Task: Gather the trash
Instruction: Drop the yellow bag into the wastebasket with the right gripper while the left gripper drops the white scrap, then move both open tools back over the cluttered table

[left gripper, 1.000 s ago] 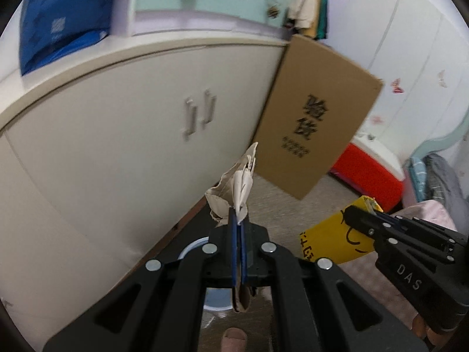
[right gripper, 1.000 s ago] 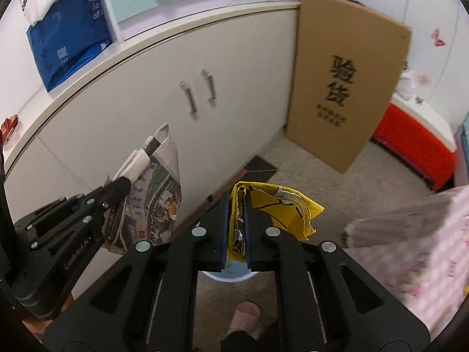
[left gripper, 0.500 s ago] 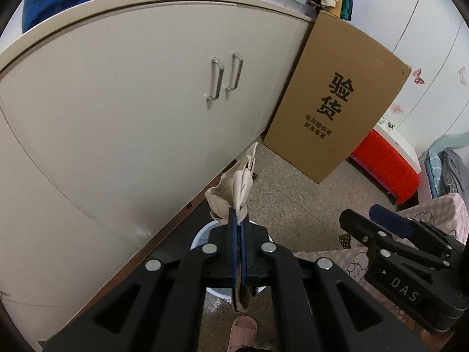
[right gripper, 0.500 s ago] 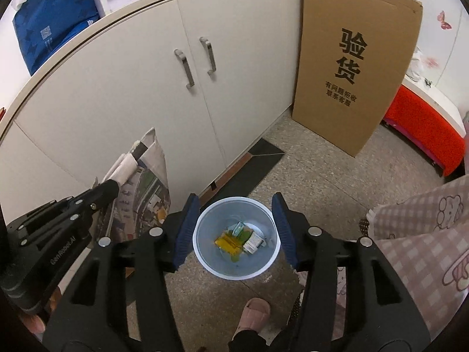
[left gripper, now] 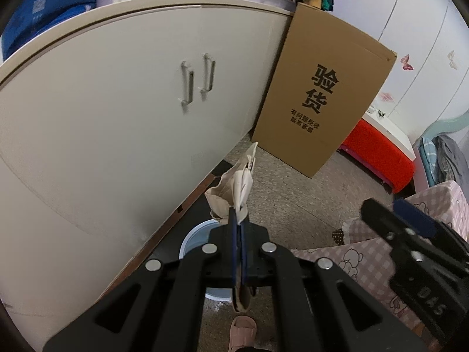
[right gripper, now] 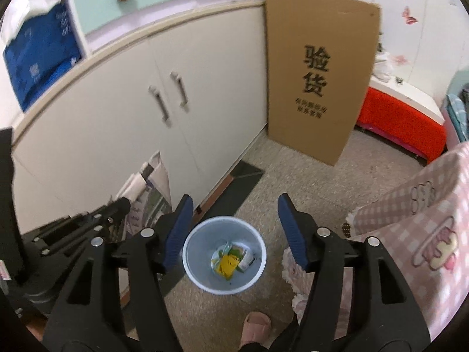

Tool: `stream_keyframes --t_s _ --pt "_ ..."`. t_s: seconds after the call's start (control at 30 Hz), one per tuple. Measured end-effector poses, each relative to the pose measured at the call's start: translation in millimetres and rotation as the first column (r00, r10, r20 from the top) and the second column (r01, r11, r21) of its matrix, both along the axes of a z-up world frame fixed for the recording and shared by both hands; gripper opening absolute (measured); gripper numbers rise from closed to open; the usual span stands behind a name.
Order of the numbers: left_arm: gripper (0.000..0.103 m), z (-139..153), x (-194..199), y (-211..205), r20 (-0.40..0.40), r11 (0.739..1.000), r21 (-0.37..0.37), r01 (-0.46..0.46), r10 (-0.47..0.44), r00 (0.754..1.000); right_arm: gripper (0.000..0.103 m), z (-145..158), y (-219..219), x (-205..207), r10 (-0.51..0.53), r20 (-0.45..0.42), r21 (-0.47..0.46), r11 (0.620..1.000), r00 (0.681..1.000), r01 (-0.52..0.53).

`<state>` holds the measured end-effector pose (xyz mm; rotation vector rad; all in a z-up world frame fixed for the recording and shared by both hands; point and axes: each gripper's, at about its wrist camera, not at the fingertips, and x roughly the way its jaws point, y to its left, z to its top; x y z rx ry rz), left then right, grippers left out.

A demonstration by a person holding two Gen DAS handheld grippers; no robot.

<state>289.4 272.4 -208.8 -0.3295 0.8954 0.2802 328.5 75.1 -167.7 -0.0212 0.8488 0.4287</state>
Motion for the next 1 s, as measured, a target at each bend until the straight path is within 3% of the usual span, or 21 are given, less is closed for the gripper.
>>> stream_keyframes --t_s 0.13,0.2,0.23,0.27,0.33,0.63,1.0 --pt "0.003 3 8 -6 0.008 1.0 0.005 0.006 -0.006 1.0 0.062 10 -12 -4 -0.04 0.043 0.027 0.999 0.998 0.038" --pt "0.006 5 11 -8 0.011 1.0 0.001 0.005 -0.005 1.0 0.062 13 -16 -4 -0.055 0.052 0.039 0.998 0.997 0.053" --pt "0.013 5 13 -9 0.011 1.0 -0.004 0.006 -0.006 1.0 0.063 14 -19 -4 -0.063 0.051 0.048 0.997 0.997 0.061" --pt "0.036 4 14 -10 0.006 1.0 -0.004 0.004 -0.004 1.0 0.063 15 -21 -4 -0.068 0.048 0.054 0.996 0.997 0.065" --pt "0.069 5 13 -10 -0.002 1.0 0.01 -0.02 0.02 1.0 0.063 16 -25 -5 -0.073 0.04 0.065 0.995 0.997 0.07" --pt "0.069 35 -14 -27 0.061 0.999 0.051 -0.009 0.006 0.998 0.063 34 -49 -21 -0.095 0.045 0.105 0.99 0.994 0.09" --pt "0.075 104 -63 -76 0.19 0.995 0.095 0.041 -0.058 0.98 0.067 86 -106 -65 -0.15 0.119 0.18 0.975 0.982 0.127"
